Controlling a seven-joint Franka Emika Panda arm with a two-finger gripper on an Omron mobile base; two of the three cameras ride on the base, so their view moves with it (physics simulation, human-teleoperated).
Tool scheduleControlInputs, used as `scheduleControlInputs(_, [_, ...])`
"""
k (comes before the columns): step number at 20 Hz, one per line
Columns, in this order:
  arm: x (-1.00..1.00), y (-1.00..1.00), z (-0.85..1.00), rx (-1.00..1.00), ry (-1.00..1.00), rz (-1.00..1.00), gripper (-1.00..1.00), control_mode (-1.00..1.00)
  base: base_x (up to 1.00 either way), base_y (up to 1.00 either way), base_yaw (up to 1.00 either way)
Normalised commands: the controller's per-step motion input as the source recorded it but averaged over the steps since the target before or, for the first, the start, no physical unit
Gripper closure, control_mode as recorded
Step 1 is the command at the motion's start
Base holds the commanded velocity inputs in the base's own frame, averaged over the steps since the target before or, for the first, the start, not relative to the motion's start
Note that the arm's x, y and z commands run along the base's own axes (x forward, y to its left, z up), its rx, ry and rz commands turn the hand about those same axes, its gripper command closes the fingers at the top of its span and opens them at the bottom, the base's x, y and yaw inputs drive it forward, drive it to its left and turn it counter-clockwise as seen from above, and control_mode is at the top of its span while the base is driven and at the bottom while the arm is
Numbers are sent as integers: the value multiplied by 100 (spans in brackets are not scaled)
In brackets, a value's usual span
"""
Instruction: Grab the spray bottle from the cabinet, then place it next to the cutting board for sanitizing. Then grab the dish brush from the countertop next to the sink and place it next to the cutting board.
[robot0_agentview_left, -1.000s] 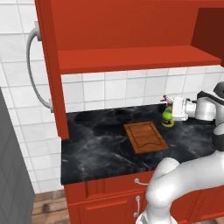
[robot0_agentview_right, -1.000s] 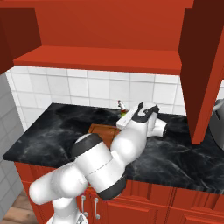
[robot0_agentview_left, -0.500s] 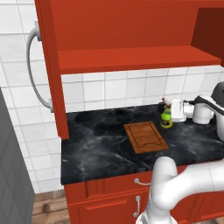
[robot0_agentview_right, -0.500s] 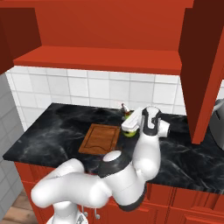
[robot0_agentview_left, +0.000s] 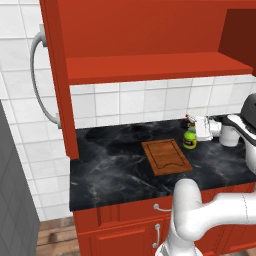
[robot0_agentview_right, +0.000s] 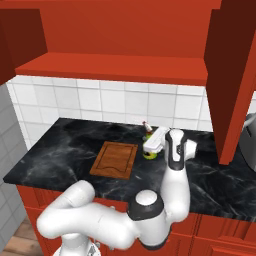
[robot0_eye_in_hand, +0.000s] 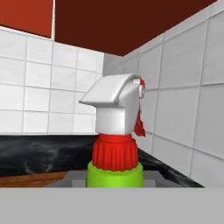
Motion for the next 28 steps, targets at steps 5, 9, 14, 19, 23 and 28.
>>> scheduleControlInputs(5, [0, -1, -59, 0, 2, 1, 100, -100, 0, 0, 0])
scheduleControlInputs(9, [0, 0, -63, -1, 0, 1, -100, -100, 0, 0, 0])
scheduleControlInputs(14, [-8, 0, -25, -1, 0, 0, -100, -100, 0, 0, 0])
scheduleControlInputs(19, [-11, 0, 0, 0, 0, 0, -100, -100, 0, 0, 0])
scheduleControlInputs(23, [-5, 0, 0, 0, 0, -1, -100, -100, 0, 0, 0])
scheduleControlInputs(28, [-6, -2, 2, 0, 0, -6, -100, -100, 0, 0, 0])
